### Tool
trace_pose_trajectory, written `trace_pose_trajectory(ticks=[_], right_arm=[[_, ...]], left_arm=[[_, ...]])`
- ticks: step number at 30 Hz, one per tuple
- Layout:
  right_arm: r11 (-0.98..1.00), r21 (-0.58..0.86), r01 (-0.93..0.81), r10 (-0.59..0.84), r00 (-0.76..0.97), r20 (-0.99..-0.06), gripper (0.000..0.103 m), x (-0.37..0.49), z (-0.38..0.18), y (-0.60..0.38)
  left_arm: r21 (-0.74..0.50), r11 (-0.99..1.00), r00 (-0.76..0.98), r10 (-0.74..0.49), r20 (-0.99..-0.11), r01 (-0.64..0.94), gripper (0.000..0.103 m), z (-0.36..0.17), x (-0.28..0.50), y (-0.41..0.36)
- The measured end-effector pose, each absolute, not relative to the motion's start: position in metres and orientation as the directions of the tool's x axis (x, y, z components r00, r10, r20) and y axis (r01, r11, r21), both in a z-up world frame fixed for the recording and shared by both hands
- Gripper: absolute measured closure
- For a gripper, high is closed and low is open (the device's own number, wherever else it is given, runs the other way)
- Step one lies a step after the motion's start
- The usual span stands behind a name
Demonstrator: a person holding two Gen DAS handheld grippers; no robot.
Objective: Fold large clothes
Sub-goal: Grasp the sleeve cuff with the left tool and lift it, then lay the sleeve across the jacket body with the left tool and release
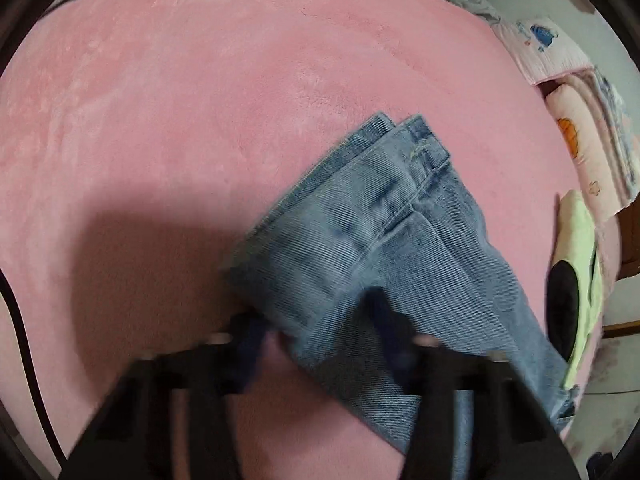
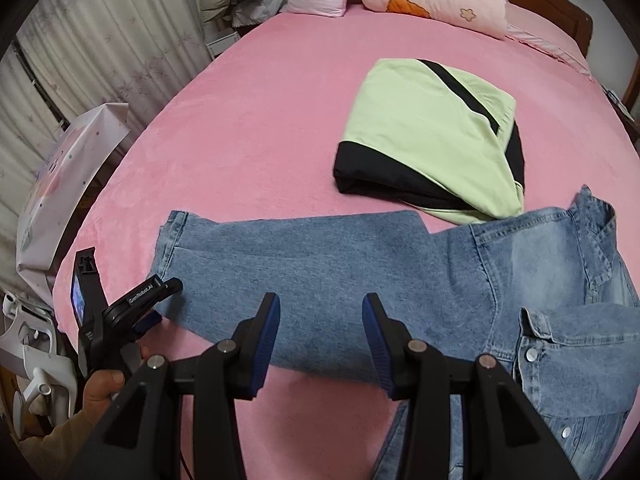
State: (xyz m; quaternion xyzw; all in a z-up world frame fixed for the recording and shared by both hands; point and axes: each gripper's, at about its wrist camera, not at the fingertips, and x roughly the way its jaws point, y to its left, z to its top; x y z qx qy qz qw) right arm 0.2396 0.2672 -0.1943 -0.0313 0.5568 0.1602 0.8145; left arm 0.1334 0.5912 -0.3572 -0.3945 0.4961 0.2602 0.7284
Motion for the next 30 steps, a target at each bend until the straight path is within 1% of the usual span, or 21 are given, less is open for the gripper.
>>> trace_pose_trajectory(ticks=[1,2,4,8,10,14,19,21,24,28,30], right_arm=[[0.949,0.129,-0.288,0.224,0.327,-0.918,0.060,0.239,-0.195,0.264],[0.952,0.132,-0.277,0.222,0.323,-0.920,0.060,0.237,-0.195,0.260],[0.955,0.132,-0.265,0.217,0.322,-0.921,0.060,0.235,-0.194,0.254],[0.962,0.128,-0.241,0.206,0.332,-0.920,0.060,0.228,-0.189,0.239],[0.968,0.123,-0.218,0.195,0.346,-0.918,0.060,0.225,-0.186,0.226],[0.981,0.101,-0.168,0.158,0.378,-0.912,0.060,0.224,-0.180,0.195],[0.995,0.089,-0.034,0.095,0.416,-0.904,0.060,0.233,-0.177,0.121],[0.996,0.084,0.022,0.067,0.432,-0.900,0.060,0.234,-0.177,0.086],[0.993,0.078,0.086,0.030,0.459,-0.888,0.060,0.232,-0.173,0.038],[0.987,0.080,0.141,0.001,0.485,-0.874,0.060,0.223,-0.170,-0.021],[0.984,0.074,0.160,-0.015,0.492,-0.871,0.060,0.217,-0.170,-0.046]], left_arm=[[-0.326,0.552,0.377,-0.024,-0.926,-0.767,0.086,-0.356,0.135,0.592],[-0.332,0.546,0.378,-0.030,-0.925,-0.769,0.089,-0.353,0.136,0.593],[-0.334,0.555,0.388,-0.022,-0.921,-0.762,0.092,-0.341,0.139,0.589],[-0.406,0.615,0.491,-0.034,-0.871,-0.677,0.093,-0.294,0.147,0.567],[-0.463,0.665,0.562,-0.077,-0.823,-0.586,0.093,-0.259,0.156,0.544],[-0.486,0.787,0.645,-0.152,-0.749,-0.380,0.093,-0.204,0.175,0.485],[-0.517,0.843,0.706,-0.276,-0.653,-0.149,0.092,-0.154,0.188,0.405],[-0.527,0.848,0.712,-0.331,-0.619,-0.063,0.092,-0.137,0.190,0.369],[-0.546,0.837,0.686,-0.424,-0.592,0.045,0.092,-0.118,0.194,0.315],[-0.576,0.802,0.613,-0.537,-0.579,0.158,0.092,-0.114,0.200,0.237],[-0.593,0.779,0.570,-0.587,-0.575,0.204,0.092,-0.122,0.205,0.187]])
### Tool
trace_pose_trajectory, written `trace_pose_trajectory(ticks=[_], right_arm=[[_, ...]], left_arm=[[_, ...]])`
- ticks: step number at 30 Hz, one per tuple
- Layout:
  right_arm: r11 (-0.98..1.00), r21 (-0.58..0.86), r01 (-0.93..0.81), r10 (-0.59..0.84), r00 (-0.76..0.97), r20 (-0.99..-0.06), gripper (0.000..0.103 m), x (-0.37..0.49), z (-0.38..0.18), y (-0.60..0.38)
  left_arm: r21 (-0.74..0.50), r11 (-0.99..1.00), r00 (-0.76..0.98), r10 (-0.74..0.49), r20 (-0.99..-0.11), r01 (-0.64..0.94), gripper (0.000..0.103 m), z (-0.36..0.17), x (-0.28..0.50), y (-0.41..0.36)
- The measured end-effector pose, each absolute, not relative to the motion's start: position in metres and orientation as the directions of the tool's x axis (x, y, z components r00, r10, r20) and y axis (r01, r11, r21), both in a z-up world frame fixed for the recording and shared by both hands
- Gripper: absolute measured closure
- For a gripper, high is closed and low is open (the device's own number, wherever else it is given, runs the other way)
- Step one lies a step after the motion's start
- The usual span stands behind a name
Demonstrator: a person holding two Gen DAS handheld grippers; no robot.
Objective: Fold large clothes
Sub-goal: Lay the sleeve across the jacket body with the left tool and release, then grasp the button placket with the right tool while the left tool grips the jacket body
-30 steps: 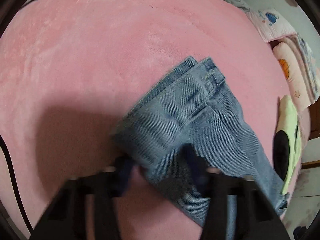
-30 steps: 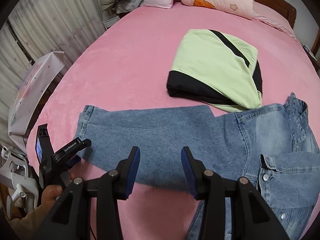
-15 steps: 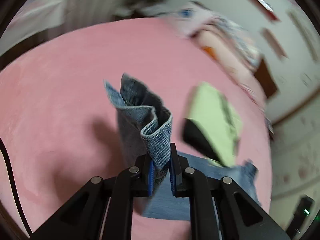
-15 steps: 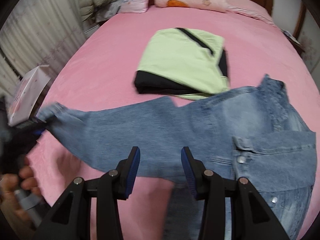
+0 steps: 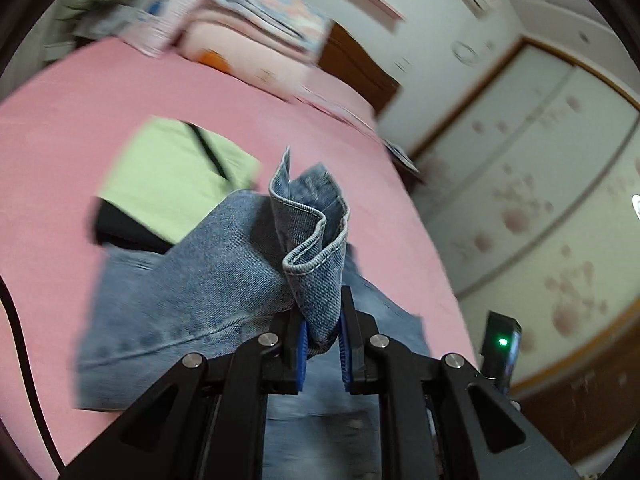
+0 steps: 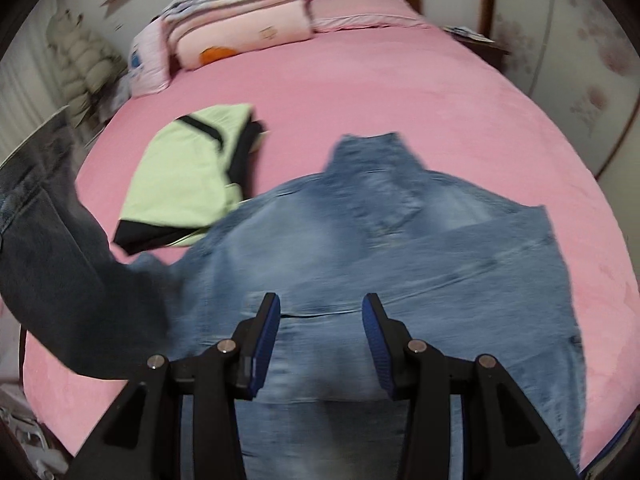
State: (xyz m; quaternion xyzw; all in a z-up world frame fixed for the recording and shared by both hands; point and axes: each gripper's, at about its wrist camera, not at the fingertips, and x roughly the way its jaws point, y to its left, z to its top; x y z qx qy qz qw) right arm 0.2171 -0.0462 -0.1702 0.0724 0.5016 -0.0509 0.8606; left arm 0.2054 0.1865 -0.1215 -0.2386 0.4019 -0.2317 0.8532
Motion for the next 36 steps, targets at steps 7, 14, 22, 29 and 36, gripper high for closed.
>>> trace_pose_trajectory(ticks=[7,14,22,29,36], right_arm=[[0.974,0.041,0.221,-0.071,0.475,-0.877,0.060,0.189,-0.188,-0.147],[0.958,0.036,0.284,-0.085,0.402,-0.912,0.060,0.167,-0.218,-0.247],[0.941,0.189,0.282,0.080,0.357,-0.931,0.060,0.169,-0.237,-0.296],[0.921,0.321,0.223,0.244,0.313,-0.918,0.057,0.192,-0.251,-0.279],[0.912,0.354,0.208,0.300,0.249,-0.921,0.057,0.216,-0.285,-0.259]], left_arm=[[-0.612,0.722,0.401,-0.690,-0.603,0.323,0.092,-0.166,0.197,0.019],[-0.550,0.771,0.262,-0.630,-0.731,0.320,0.091,-0.249,0.184,-0.104],[-0.473,0.831,0.124,-0.524,-0.843,0.292,0.076,-0.312,0.172,-0.125],[-0.387,0.834,0.197,-0.488,-0.850,0.392,0.049,-0.250,0.182,-0.086],[-0.219,0.857,0.234,-0.358,-0.904,0.466,0.044,-0.241,0.265,-0.018]])
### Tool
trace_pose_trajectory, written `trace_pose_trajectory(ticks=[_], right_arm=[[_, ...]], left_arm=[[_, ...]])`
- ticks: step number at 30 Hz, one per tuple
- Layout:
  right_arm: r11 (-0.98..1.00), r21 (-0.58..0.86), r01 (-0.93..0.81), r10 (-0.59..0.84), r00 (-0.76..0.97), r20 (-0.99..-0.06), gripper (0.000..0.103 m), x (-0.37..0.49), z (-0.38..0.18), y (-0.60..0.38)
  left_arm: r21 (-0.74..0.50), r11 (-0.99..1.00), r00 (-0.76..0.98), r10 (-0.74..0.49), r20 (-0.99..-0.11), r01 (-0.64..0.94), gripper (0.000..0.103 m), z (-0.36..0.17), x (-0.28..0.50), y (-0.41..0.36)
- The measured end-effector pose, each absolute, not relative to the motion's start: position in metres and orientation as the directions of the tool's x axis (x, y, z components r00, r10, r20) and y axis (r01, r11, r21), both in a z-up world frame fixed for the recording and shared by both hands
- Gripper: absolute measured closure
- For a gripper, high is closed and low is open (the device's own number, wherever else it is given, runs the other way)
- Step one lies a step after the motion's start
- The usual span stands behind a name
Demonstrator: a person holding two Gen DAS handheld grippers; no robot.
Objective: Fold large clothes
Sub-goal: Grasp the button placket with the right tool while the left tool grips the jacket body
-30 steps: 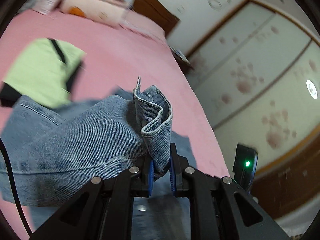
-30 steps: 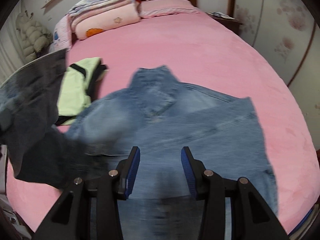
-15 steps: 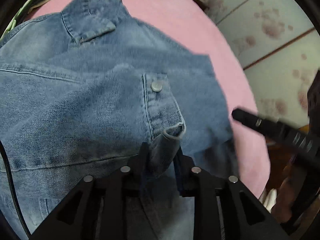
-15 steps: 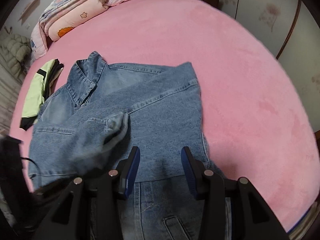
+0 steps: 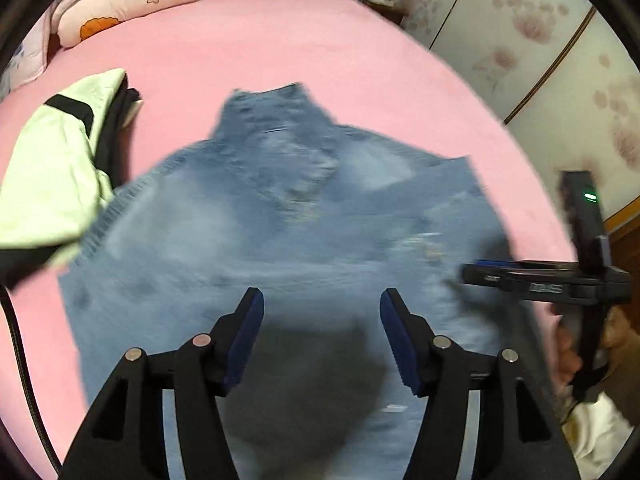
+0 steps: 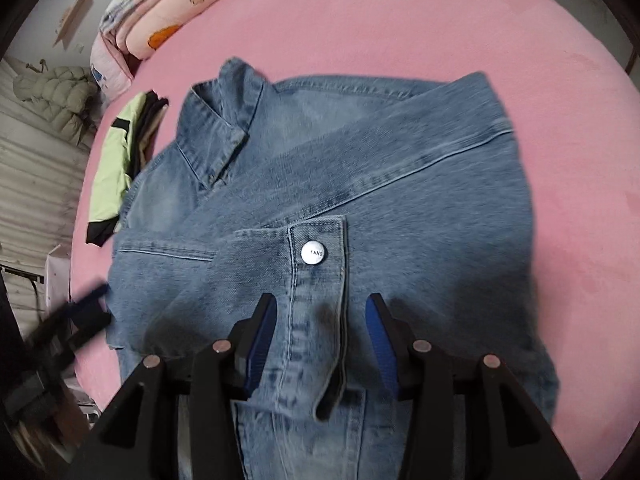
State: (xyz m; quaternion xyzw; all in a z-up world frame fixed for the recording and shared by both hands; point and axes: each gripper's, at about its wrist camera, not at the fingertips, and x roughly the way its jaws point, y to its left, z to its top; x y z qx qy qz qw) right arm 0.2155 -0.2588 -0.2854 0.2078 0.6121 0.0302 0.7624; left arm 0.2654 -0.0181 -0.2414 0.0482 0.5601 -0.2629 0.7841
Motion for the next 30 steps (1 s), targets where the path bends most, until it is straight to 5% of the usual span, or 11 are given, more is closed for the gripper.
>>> trace_pose_trajectory(ticks=[10,13,15,24,30], right_arm=[[0.968,0.214,0.130,0.182,0.225,-0.957,0.057,0.230,-0.314,-0.231],[0.985,0.152,0.078,0.129,0.245,-0.961,0.074,0.228,-0.310,-0.218],[0.984,0.174,0.046,0.156,0.267,-0.951,0.099,0.225,-0.300,-0.212],[0.940,0.270,-0.210,0.334,0.390,-0.858,0.099,0.188,-0.215,-0.157],[0.967,0.198,-0.157,0.249,0.458,-0.854,0.099,0.191,-0.197,-0.160]], left_arm=[[-0.172,0.823,0.068,-0.247,-0.967,0.542,0.044,-0.309,0.353,0.005],[-0.186,0.800,0.015,-0.236,-0.972,0.570,0.044,-0.321,0.359,0.004],[-0.193,0.780,-0.016,-0.228,-0.974,0.595,0.044,-0.327,0.360,0.005],[-0.302,0.693,-0.160,-0.263,-0.951,0.654,0.044,-0.325,0.355,0.032],[-0.340,0.698,-0.178,-0.296,-0.938,0.630,0.044,-0.325,0.372,0.028]])
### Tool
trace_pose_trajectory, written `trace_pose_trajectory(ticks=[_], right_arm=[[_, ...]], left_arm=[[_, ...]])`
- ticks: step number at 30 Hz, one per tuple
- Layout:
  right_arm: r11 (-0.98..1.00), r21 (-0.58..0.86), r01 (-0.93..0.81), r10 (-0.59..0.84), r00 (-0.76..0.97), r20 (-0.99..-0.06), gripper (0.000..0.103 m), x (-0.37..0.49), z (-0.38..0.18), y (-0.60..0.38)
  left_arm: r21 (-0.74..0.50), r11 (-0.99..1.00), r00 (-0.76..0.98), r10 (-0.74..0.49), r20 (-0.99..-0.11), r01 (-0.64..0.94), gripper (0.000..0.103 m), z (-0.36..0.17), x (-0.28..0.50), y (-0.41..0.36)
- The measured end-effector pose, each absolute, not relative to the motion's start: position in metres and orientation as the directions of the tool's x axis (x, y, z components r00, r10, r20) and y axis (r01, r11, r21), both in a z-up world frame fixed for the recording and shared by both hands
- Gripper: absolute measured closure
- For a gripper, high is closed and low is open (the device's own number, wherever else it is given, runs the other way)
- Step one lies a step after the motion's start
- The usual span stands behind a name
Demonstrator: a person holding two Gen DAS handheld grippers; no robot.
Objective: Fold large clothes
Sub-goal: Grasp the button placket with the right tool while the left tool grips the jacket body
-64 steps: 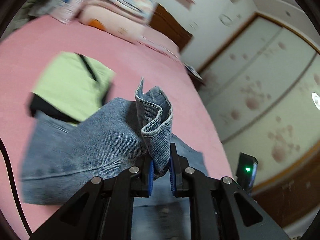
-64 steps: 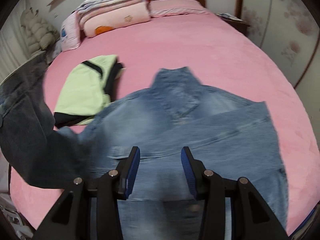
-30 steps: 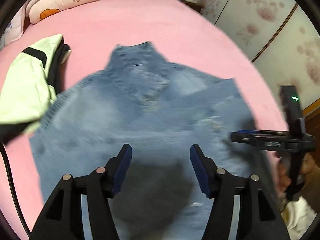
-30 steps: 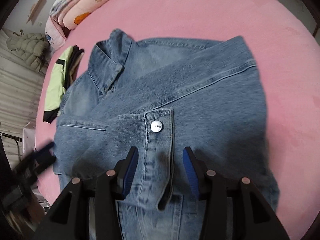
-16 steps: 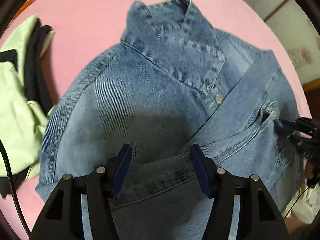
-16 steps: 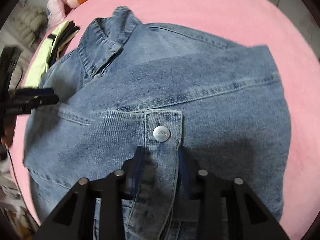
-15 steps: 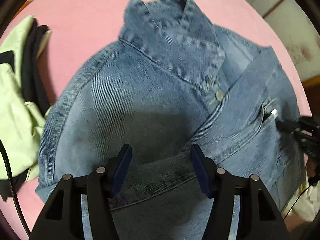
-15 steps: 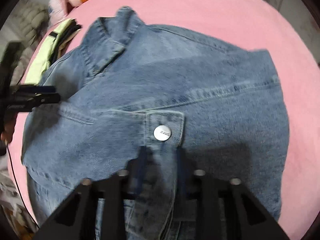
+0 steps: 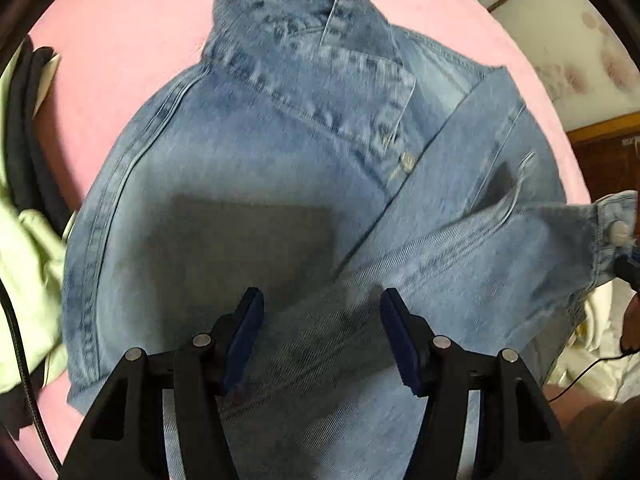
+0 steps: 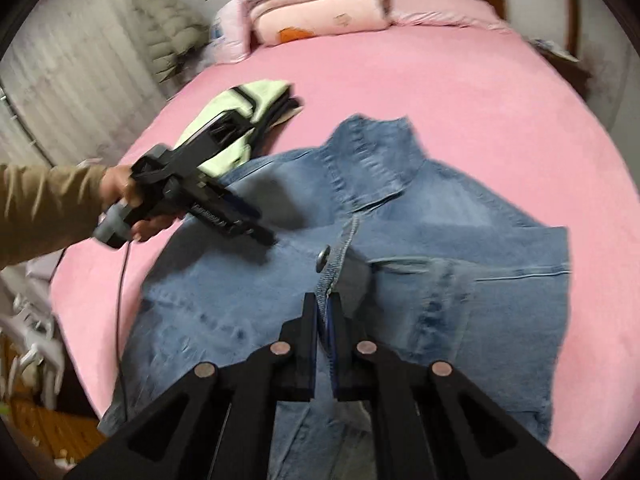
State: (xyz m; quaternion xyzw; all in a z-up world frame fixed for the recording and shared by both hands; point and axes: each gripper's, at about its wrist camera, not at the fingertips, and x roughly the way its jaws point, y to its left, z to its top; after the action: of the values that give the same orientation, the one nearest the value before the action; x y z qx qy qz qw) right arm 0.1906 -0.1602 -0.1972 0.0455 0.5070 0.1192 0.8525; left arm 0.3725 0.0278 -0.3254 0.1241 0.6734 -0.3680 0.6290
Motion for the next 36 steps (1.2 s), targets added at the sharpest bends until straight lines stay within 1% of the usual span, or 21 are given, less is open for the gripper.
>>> trace_pose_trajectory(ticks=[4,5,6,8,9,10,11,16,20,26,29,32,33,34,35,36], right_arm=[[0.988,0.149,-0.045,0.154,0.427,-0.891,0.099,0.192,-0.216,-0.185],[0.989,0.142,-0.029,0.141,0.416,-0.898,0.099,0.192,-0.220,-0.190],[0.990,0.139,-0.015,0.133,0.404,-0.905,0.099,0.192,-0.224,-0.195],[0.992,0.128,0.006,0.116,0.379,-0.918,0.098,0.193,-0.234,-0.202],[0.993,0.121,0.011,0.108,0.373,-0.921,0.098,0.193,-0.238,-0.204],[0.993,0.118,0.010,0.106,0.372,-0.922,0.098,0.191,-0.241,-0.204],[0.993,0.114,0.010,0.102,0.374,-0.922,0.098,0.190,-0.242,-0.204],[0.992,0.105,0.065,0.075,0.354,-0.932,0.095,0.192,-0.254,-0.212],[0.983,0.140,0.115,0.095,0.334,-0.938,0.094,0.196,-0.264,-0.224],[0.979,0.147,0.142,0.098,0.305,-0.947,0.091,0.199,-0.276,-0.232],[0.973,0.167,0.158,0.114,0.301,-0.947,0.088,0.199,-0.281,-0.238],[0.970,0.179,0.167,0.124,0.294,-0.948,0.088,0.198,-0.284,-0.240],[0.970,0.180,0.166,0.125,0.293,-0.948,0.088,0.197,-0.285,-0.240],[0.969,0.182,0.165,0.128,0.293,-0.948,0.088,0.196,-0.285,-0.240],[0.968,0.186,0.166,0.132,0.291,-0.947,0.088,0.196,-0.286,-0.240],[0.968,0.188,0.168,0.134,0.291,-0.947,0.088,0.196,-0.287,-0.239]], left_arm=[[-0.364,0.676,-0.204,-0.307,-0.929,0.640,0.044,-0.331,0.381,0.007],[-0.366,0.666,-0.213,-0.303,-0.929,0.650,0.048,-0.334,0.382,0.001],[-0.358,0.659,-0.214,-0.291,-0.932,0.661,0.053,-0.337,0.382,-0.009],[-0.349,0.638,-0.221,-0.275,-0.936,0.686,0.072,-0.342,0.383,-0.021],[-0.356,0.630,-0.230,-0.275,-0.934,0.690,0.076,-0.346,0.384,-0.028],[-0.371,0.620,-0.246,-0.280,-0.928,0.691,0.085,-0.347,0.385,-0.030],[-0.386,0.609,-0.266,-0.282,-0.922,0.692,0.088,-0.349,0.385,-0.036],[-0.380,0.538,-0.302,-0.231,-0.925,0.752,0.089,-0.352,0.374,-0.052],[-0.408,0.540,-0.345,-0.219,-0.913,0.736,0.088,-0.357,0.378,-0.053],[-0.433,0.541,-0.413,-0.166,-0.895,0.721,0.086,-0.366,0.383,-0.047],[-0.421,0.545,-0.423,-0.131,-0.897,0.725,0.086,-0.372,0.387,-0.055],[-0.386,0.531,-0.395,-0.103,-0.913,0.754,0.086,-0.374,0.385,-0.058],[-0.365,0.516,-0.365,-0.105,-0.925,0.775,0.087,-0.373,0.382,-0.062],[-0.328,0.498,-0.322,-0.101,-0.941,0.803,0.095,-0.369,0.379,-0.060],[-0.274,0.481,-0.260,-0.096,-0.961,0.833,0.100,-0.365,0.374,-0.062],[-0.228,0.467,-0.211,-0.089,-0.973,0.855,0.101,-0.361,0.368,-0.064]])
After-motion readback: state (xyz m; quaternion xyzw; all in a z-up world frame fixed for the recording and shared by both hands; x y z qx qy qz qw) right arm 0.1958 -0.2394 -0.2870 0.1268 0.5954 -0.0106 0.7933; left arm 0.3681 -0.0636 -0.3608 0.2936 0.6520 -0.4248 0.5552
